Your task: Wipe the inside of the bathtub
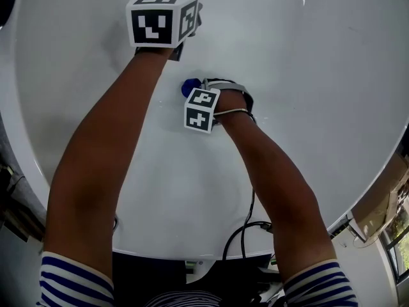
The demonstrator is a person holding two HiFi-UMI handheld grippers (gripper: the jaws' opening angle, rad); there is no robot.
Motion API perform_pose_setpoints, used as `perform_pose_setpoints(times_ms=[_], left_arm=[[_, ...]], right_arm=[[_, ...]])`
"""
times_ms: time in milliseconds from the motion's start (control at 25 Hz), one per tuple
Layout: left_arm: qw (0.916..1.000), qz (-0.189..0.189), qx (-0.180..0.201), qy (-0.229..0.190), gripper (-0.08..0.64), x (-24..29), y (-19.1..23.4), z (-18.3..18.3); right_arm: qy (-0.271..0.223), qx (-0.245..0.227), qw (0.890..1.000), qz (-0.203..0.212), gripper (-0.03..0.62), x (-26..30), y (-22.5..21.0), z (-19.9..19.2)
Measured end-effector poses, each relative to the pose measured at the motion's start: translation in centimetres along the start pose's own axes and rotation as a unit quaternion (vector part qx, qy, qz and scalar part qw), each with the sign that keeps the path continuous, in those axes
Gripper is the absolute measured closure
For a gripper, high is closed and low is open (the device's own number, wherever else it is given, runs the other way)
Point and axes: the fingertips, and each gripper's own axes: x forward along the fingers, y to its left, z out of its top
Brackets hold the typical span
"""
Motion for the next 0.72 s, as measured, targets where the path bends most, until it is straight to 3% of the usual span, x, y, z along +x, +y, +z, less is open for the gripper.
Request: perform_pose_setpoints(times_ms=[280,720], left_arm=[[0.9998,-0.01,0.006,-0.017,0.557,2.3,-3.0,4.0],[0.9996,-0.022,0.004,-0.016,0.557,8.7,-7.9,5.1]], right_arm=[[0.03,0.023,0.998,-0.047,0.54,-3.9,-7.4,-7.1],[0.033,0.035,0.996,-0.073,0.54,-5.3,-14.0,-14.7]])
